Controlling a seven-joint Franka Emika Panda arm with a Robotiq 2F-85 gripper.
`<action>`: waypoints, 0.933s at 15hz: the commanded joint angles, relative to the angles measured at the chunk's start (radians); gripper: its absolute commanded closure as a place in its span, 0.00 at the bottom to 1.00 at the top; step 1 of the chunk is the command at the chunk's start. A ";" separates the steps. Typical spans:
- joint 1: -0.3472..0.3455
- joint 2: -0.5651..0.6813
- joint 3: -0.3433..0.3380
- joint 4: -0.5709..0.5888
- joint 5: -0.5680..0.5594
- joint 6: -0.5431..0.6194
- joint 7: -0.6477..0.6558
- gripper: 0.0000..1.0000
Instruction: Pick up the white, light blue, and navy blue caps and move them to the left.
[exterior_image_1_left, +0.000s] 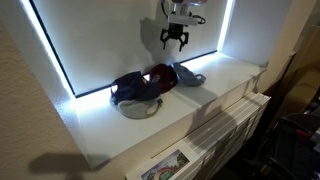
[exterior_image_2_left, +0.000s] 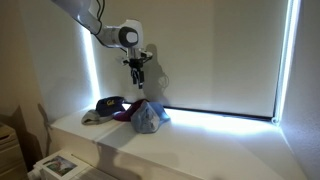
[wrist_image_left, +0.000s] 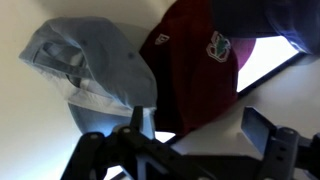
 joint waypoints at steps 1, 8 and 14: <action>-0.117 -0.011 0.032 -0.123 0.100 -0.034 -0.140 0.00; -0.108 0.015 0.019 -0.097 0.083 -0.020 -0.131 0.00; 0.006 -0.012 -0.044 -0.146 -0.109 0.180 -0.088 0.00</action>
